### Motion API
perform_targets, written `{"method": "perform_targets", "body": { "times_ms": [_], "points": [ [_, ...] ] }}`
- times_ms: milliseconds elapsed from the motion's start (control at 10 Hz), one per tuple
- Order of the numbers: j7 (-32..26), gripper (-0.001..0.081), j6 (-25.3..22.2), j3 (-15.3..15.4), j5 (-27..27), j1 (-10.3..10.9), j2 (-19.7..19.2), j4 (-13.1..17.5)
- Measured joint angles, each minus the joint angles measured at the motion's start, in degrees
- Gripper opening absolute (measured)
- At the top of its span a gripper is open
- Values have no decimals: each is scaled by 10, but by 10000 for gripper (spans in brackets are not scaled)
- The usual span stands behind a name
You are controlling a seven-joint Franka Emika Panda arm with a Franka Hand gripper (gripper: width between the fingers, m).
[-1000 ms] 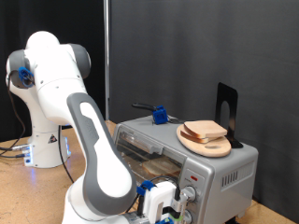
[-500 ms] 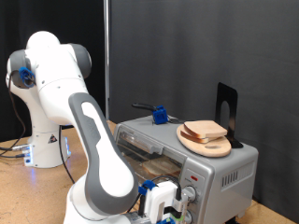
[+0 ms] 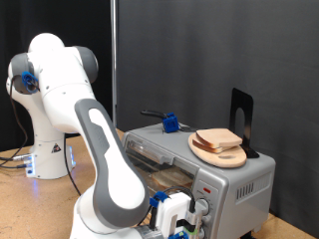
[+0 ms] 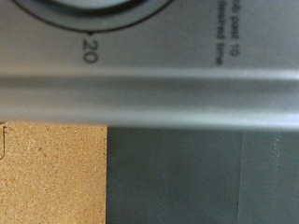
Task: Make a piece of toast with the oven
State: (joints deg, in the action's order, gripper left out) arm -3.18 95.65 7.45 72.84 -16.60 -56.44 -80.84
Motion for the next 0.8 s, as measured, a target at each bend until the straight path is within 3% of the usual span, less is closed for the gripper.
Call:
{"method": "perform_targets", "body": {
  "times_ms": [100, 400, 800],
  "points": [
    [0, 316, 0, 0, 0, 0, 0, 0],
    [-24, 316, 7, 0, 5, 0, 5, -7],
    [-170, 313, 34, 2, 60, -4, 26, -52]
  ]
}}
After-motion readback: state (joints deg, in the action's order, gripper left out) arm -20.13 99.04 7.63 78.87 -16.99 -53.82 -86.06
